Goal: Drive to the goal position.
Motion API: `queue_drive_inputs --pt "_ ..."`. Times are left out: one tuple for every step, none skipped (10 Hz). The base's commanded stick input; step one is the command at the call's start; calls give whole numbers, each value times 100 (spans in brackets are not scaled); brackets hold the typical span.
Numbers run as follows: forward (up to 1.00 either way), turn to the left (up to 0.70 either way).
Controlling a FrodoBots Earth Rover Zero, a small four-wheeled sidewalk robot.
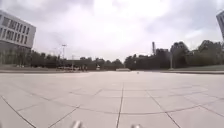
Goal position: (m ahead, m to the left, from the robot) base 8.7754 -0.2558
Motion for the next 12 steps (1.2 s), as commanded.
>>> queue_drive_inputs --pt "70 0" --pt "70 0" --pt "70 0" --pt "70 0" --pt "70 0" --pt "70 0" --pt "70 0" --pt "70 0" --pt "70 0" --pt "70 0" --pt "70 0" --pt "70 0"
